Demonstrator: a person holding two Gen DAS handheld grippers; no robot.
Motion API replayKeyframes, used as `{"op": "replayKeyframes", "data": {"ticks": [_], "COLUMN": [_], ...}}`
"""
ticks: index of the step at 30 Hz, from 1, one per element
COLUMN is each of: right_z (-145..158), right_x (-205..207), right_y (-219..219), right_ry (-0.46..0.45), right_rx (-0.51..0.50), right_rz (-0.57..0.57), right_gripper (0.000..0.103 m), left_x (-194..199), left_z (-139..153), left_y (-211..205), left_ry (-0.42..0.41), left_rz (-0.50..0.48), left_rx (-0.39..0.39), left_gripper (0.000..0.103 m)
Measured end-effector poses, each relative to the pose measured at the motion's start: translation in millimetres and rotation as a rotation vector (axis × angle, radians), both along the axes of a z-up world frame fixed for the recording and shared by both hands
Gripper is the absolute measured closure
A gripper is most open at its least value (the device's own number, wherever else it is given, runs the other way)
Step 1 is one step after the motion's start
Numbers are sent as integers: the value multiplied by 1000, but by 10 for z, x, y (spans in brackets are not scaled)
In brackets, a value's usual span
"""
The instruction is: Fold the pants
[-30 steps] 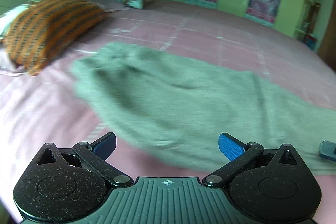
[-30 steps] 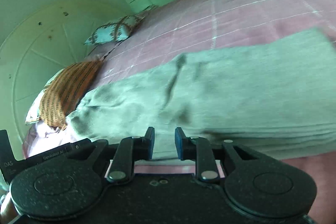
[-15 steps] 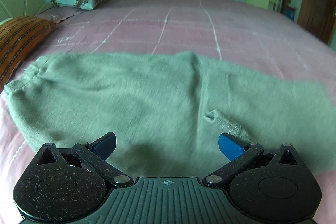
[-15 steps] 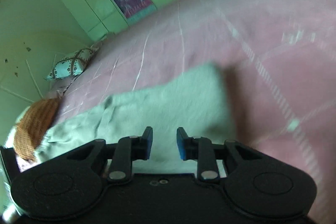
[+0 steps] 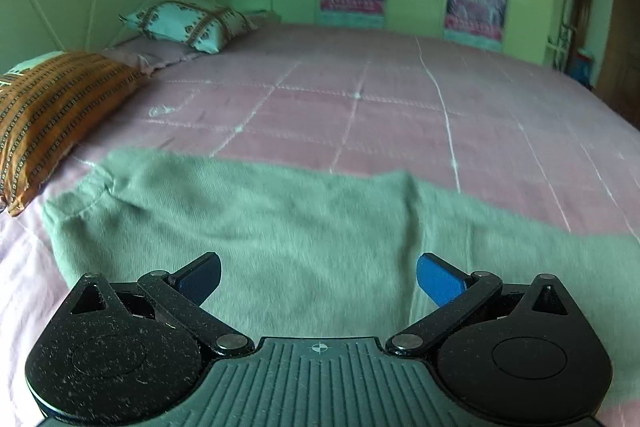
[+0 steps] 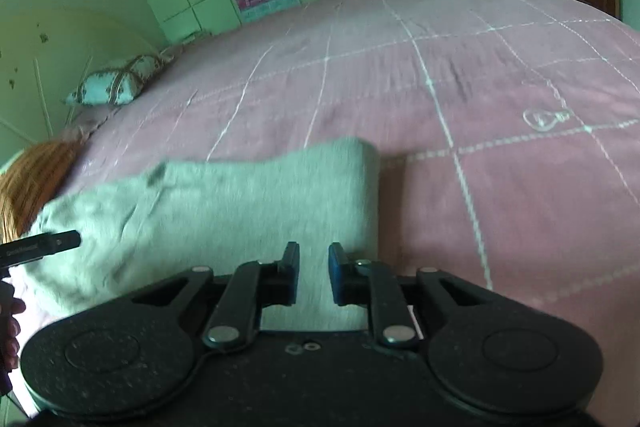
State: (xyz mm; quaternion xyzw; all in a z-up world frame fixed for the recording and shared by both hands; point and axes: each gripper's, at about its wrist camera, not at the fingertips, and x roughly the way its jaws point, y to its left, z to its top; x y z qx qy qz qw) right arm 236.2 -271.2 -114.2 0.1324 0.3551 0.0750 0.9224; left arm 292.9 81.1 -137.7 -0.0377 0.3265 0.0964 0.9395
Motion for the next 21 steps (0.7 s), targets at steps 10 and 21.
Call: {"op": "replayKeyframes", "data": {"ticks": [10,21], "right_z": [-186,-300], "right_x": [567,933], "right_y": [94,74], "right_ry": [57,37], "right_rx": [-85,-90], "right_rz": [24,-25], "right_gripper": [94,96], "left_x": [395,916], "left_z": [-445,-586], "left_y": [-148,-314], "left_ry": [123,124], "left_rz": [-86,-109], "left_rx": [-20,-17], "left_gripper": [0,0]}}
